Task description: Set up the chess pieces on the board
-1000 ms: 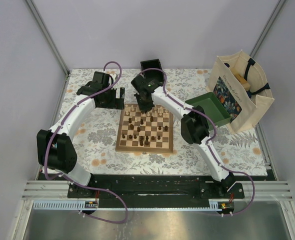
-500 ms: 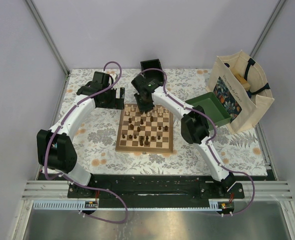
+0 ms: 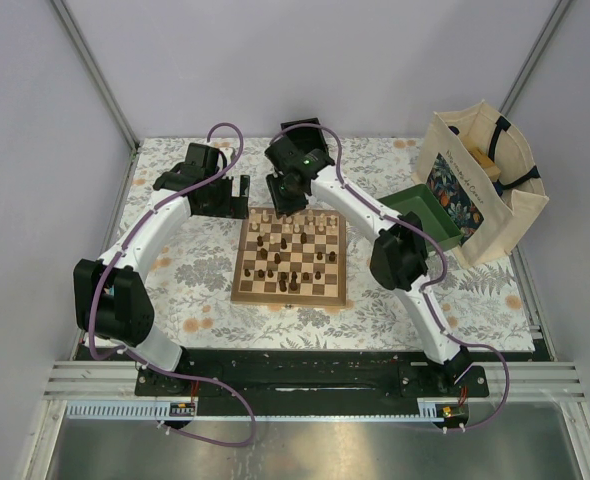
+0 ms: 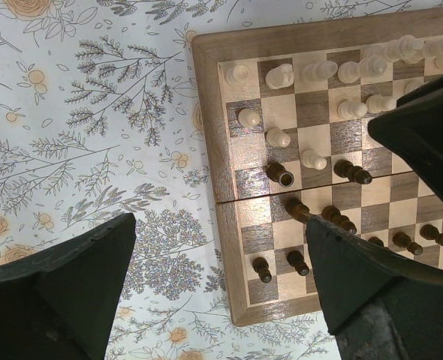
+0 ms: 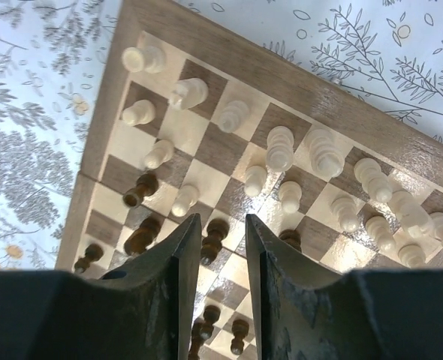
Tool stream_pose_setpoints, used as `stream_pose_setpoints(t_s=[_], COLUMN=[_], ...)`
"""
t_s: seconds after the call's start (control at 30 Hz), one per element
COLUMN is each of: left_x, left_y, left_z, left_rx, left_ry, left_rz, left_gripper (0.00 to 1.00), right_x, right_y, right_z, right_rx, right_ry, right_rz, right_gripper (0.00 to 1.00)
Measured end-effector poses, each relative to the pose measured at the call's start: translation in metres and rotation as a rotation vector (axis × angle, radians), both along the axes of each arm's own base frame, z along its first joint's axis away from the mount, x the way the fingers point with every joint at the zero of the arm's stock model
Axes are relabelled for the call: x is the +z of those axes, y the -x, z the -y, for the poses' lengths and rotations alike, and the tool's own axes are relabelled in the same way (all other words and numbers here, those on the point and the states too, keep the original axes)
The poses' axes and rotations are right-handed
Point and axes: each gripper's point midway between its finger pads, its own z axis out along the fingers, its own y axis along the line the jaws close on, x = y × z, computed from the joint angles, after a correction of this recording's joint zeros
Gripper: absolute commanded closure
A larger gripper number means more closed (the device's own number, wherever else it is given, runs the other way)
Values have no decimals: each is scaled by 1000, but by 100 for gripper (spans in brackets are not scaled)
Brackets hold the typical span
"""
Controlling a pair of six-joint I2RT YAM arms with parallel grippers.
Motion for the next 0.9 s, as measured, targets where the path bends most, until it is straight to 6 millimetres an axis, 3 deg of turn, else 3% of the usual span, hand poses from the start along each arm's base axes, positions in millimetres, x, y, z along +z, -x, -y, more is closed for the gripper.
stream_pose_setpoints(t_s=[0.1,0.33,0.53,0.7,0.9], left_x=[0,0,0,0,0], left_y=[0,0,-1,-1,-1], left_z=[0,-1,-2,-3,-4], left_rx=[1,5,13,17,18], left_ry=[0,-3,-8,-13,-14], left_rz=[0,1,3,4,4], left_gripper=[1,1,1,1,1], right_x=[14,16,-5,-28,-33], right_y=[2,12,27,32,33], right_z=[-3,-14,-32,-34,-34], right_rx=[14,48,94,104,103], right_ry=[-28,-50,-41,-12,-4], right_rz=[13,2,-38,-72,-80], right_gripper=[60,60,60,60,61])
